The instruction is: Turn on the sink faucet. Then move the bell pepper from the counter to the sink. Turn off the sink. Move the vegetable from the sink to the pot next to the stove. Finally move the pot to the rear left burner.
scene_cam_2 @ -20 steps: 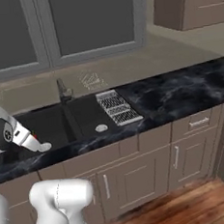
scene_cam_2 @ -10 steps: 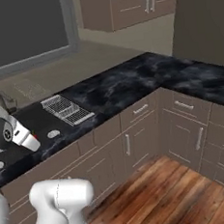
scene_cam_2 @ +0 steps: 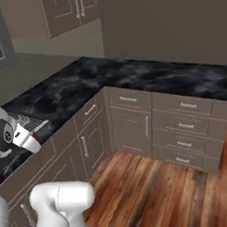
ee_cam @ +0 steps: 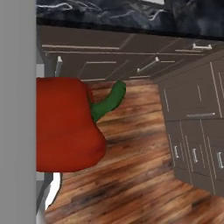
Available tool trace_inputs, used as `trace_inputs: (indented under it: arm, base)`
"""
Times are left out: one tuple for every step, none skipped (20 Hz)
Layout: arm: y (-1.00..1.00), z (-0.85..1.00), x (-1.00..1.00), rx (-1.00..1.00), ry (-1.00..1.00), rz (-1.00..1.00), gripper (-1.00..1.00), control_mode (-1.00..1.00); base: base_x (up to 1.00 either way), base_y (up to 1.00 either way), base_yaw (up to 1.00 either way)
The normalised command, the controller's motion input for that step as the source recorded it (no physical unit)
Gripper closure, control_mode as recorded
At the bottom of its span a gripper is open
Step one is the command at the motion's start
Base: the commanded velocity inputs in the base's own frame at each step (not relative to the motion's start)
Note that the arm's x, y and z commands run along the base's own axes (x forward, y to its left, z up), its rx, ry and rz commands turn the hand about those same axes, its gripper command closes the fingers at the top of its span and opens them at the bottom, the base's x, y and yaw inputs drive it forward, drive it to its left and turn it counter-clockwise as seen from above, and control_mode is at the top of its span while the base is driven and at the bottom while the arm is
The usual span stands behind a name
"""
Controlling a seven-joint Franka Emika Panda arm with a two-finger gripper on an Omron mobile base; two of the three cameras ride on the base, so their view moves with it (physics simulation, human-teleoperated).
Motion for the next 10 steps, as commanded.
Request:
trace_inputs:
  arm:
    - [0.00, 0.00, 0.00, 0.00, 0.00, 0.00, 1.00, 1.00]
    - [0.00, 0.00, 0.00, 0.00, 0.00, 0.00, 1.00, 1.00]
    - [0.00, 0.00, 0.00, 0.00, 0.00, 0.00, 1.00, 1.00]
    - [0.00, 0.00, 0.00, 0.00, 0.00, 0.00, 1.00, 1.00]
    - [0.00, 0.00, 0.00, 0.00, 0.00, 0.00, 1.00, 1.00]
    - [0.00, 0.00, 0.00, 0.00, 0.00, 0.00, 1.00, 1.00]
    - [0.00, 0.00, 0.00, 0.00, 0.00, 0.00, 1.00, 1.00]
    - [0.00, 0.00, 0.00, 0.00, 0.00, 0.00, 1.00, 1.00]
    - [0.00, 0.00, 0.00, 0.00, 0.00, 0.00, 1.00, 1.00]
    - [0.00, 0.00, 0.00, 0.00, 0.00, 0.00, 1.00, 1.00]
  base:
    - [0.00, 0.00, -0.56]
    - [0.00, 0.00, -0.56]
    - [0.00, 0.00, -0.56]
    - [0.00, 0.00, -0.57]
    - [0.00, 0.00, -0.56]
    - [0.00, 0.00, -0.56]
    - [0.00, 0.00, -0.56]
    - [0.00, 0.00, -0.56]
    - [0.00, 0.00, -0.57]
    - [0.00, 0.00, -0.57]
